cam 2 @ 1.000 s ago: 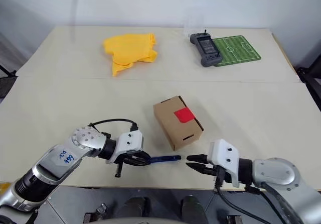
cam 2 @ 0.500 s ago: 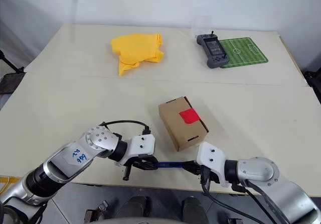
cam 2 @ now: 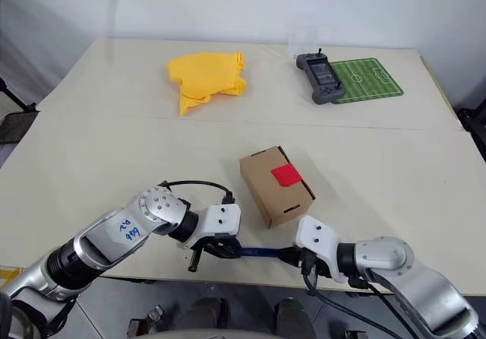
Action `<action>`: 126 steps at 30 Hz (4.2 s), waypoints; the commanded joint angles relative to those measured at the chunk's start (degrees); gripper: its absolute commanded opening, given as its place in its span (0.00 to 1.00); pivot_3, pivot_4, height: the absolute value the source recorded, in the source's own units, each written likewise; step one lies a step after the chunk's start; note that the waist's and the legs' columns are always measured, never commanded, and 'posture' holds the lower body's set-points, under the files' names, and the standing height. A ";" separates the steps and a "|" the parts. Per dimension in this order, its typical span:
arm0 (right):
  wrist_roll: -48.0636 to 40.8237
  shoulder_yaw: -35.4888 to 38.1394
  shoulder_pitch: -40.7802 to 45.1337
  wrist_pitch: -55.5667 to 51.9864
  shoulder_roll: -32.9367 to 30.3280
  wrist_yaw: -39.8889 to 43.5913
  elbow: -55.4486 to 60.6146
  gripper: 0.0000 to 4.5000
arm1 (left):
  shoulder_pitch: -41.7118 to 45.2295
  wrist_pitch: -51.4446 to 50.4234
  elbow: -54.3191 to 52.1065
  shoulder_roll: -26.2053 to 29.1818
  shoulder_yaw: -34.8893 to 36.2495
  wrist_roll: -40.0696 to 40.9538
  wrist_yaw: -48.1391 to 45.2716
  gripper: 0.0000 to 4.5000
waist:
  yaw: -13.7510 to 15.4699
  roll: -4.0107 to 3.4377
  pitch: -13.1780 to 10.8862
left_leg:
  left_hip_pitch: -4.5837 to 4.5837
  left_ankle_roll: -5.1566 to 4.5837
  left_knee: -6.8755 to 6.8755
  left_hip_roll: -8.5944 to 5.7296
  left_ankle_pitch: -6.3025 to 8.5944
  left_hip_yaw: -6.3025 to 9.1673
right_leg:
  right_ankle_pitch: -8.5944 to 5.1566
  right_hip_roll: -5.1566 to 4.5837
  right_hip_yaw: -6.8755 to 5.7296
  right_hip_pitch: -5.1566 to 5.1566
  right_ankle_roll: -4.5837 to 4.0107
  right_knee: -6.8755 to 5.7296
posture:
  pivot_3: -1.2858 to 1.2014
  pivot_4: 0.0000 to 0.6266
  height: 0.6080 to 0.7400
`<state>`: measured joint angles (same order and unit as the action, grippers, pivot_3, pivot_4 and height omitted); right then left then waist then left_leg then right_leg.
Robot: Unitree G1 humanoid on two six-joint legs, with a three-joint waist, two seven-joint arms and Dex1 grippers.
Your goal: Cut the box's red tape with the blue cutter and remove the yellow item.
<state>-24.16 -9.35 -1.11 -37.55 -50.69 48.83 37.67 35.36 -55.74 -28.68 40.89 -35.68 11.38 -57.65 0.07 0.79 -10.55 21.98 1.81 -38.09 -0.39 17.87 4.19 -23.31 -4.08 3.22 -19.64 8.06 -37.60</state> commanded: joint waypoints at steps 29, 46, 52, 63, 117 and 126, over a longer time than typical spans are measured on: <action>2.49 -10.96 7.17 0.08 7.27 2.51 -6.56 0.00 | -0.28 0.15 0.85 -1.96 -2.43 -0.47 0.59 0.09 | 0.22 0.01 0.01 | -0.02 0.01 0.01 -0.06 -0.01 0.12 | 0.01 -0.09 -0.11 0.10 0.02 0.10 | 0.52 0.24 1.00; -16.55 6.85 -1.99 -5.59 4.95 4.36 2.69 0.04 | -7.49 20.23 1.85 1.06 5.14 -1.17 -1.33 0.09 | 1.53 -0.02 0.02 | 0.00 0.03 0.06 -0.27 -0.03 0.17 | 0.04 -0.38 -0.11 0.14 0.08 0.23 | 0.52 0.24 1.00; -53.64 39.61 -10.76 -20.31 -9.32 -2.56 4.75 0.45 | -9.73 36.73 1.09 3.71 13.26 -1.37 -3.42 0.09 | 1.28 -0.03 -0.03 | 0.29 0.02 0.16 -0.15 0.00 0.33 | 0.06 -0.37 -0.54 0.12 0.11 0.61 | 0.52 0.24 1.00; -88.84 35.14 -1.26 -21.05 -42.28 -19.91 -9.71 0.99 | -1.90 39.05 1.20 -1.89 13.05 -1.62 -5.02 0.09 | 1.38 -0.15 -0.26 | 0.41 -0.20 0.05 0.06 0.09 -0.04 | 0.08 -0.37 -0.62 0.06 0.13 0.72 | 0.52 0.24 1.00; -88.84 -0.39 32.07 -30.82 -17.11 -40.91 -20.43 0.01 | 2.69 35.73 4.39 -9.93 11.08 -6.34 -3.88 0.09 | 1.16 -0.21 -0.31 | 1.28 -0.07 -0.22 0.01 0.01 -0.02 | 0.16 -0.39 -0.70 -0.88 0.26 0.07 | 0.52 0.24 1.00; -88.84 3.12 31.52 -31.93 -21.47 -34.04 -19.33 0.01 | 1.37 31.39 2.95 -11.06 15.95 0.04 -3.79 0.50 | 1.18 -0.21 -0.31 | 1.29 -0.07 -0.25 0.01 0.01 -0.02 | 0.16 -0.39 -0.70 -0.89 0.26 0.05 | 0.52 0.24 1.00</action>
<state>-112.07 -9.33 30.37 -69.12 -70.39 12.33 16.57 37.15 -23.43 -23.02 29.88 -22.22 8.74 -61.57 1.25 0.59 -10.86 23.27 1.73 -38.34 -0.38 17.88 4.17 -23.15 -4.47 2.52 -20.53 8.33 -37.56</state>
